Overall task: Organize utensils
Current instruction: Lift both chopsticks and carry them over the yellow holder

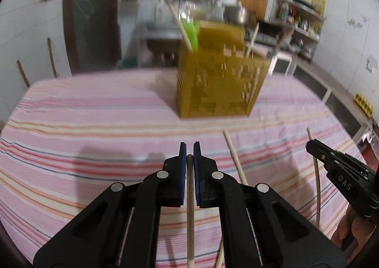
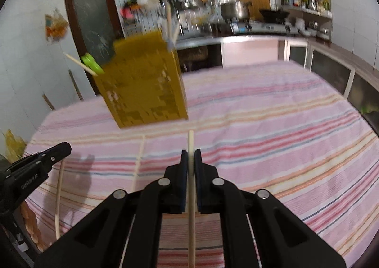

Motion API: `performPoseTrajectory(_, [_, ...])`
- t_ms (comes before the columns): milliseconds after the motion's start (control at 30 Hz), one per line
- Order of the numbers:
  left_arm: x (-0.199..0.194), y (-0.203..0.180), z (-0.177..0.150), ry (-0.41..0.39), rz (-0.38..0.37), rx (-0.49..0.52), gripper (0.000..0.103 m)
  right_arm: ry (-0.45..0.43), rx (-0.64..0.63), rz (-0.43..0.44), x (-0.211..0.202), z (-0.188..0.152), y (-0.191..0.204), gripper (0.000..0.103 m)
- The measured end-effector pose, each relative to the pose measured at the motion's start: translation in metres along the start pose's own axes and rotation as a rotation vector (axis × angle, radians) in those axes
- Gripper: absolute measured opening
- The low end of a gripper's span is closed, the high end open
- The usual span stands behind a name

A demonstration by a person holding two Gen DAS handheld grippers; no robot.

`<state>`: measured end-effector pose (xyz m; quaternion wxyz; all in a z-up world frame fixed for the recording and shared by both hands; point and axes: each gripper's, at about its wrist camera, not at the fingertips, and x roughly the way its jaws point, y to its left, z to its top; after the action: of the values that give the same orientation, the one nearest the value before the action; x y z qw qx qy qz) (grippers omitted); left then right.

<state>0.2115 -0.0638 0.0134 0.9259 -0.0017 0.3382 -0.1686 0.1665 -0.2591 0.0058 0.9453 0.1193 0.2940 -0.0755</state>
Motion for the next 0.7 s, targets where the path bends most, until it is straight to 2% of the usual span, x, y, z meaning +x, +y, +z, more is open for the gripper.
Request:
performPoseTrajectory(100, [-0.027,0.004,0.003,-0.091,0.014,-0.013,0.004,-0.083,-0.003,0.019,-0.021,0.003,0.001,0.006])
performPoseTrajectory(300, [-0.068,0.01,-0.006,-0.224,0.058,-0.025,0.004,-0.213,-0.005,0.039,-0.054,0.003,0.002,0.006])
performPoseTrajectory(500, [-0.096,0.015,-0.02,-0.321,0.1,-0.015,0.005,-0.298,-0.034,0.041,-0.077,-0.005,0.008,0.006])
performPoseTrajectory(700, [-0.114,0.015,-0.026,-0.377,0.11,-0.017,0.005,-0.346,-0.039,0.049,-0.089,-0.012,0.007,0.006])
